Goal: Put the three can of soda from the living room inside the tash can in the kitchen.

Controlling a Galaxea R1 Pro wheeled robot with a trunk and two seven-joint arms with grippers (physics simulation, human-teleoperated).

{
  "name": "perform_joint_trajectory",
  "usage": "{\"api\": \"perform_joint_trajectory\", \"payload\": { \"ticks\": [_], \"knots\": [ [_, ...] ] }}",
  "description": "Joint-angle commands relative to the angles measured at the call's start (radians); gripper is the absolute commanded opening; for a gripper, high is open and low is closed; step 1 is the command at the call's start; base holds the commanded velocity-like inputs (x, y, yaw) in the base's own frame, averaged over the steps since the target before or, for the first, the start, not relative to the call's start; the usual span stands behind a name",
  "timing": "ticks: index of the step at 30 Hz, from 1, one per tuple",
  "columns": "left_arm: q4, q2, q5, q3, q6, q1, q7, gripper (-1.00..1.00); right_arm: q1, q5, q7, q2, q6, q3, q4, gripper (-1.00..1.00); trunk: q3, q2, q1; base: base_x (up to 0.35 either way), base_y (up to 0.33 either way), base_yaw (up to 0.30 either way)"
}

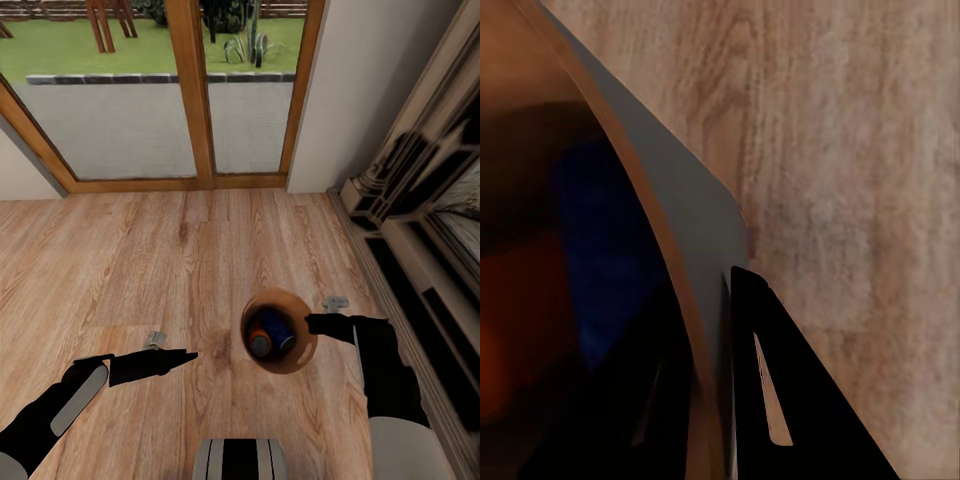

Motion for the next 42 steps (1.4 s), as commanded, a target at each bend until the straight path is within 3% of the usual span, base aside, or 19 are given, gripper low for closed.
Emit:
{"api": "perform_joint_trajectory", "payload": {
  "ticks": [1, 5, 9, 12, 26, 33, 42],
  "knots": [
    [0.0, 0.0, 0.0, 0.0, 0.0, 0.0, 0.0, 1.0, 0.0, -0.017, 0.001, 0.0, -0.005, 0.0, 0.013, -1.0, 0.0, 0.0, 0.0, 0.0, 0.0, 0.0],
    [0.0, 0.0, 0.0, 0.0, 0.0, 0.0, 0.0, 1.0, 0.0, -0.025, -0.063, 0.001, -0.062, 0.0, 0.066, -1.0, 0.0, 0.0, 0.0, 0.0, 0.0, 0.0],
    [0.0, 0.0, 0.0, 0.0, 0.0, 0.0, 0.0, 1.0, 0.0, -0.114, -0.098, -0.004, -0.074, 0.001, 0.081, -1.0, 0.0, 0.0, 0.0, 0.0, 0.0, 0.0],
    [0.0, 0.0, 0.0, 0.0, 0.0, 0.0, 0.0, 1.0, 0.0, -0.133, -0.103, -0.006, -0.077, 0.001, 0.082, -1.0, 0.0, 0.0, 0.0, 0.0, 0.0, 0.0],
    [-0.001, 0.001, 0.0, 0.0, 0.0, 0.0, 0.0, 1.0, -0.006, -0.142, -0.155, -0.006, -0.086, 0.001, 0.135, -1.0, 0.0, 0.0, 0.0, 0.0, 0.0, 0.0],
    [0.0, 0.001, 0.0, 0.001, 0.0, 0.0, 0.0, 1.0, -0.037, -0.14, -0.202, -0.006, -0.15, 0.001, 0.249, -1.0, 0.0, 0.0, 0.0, 0.0, 0.0, 0.0],
    [-0.002, 0.001, 0.0, 0.001, 0.0, 0.0, 0.0, 1.0, -0.042, -0.139, -0.221, -0.005, -0.171, 0.001, 0.271, -1.0, 0.0, 0.0, 0.0, 0.0, 0.0, 0.0]
  ]
}}
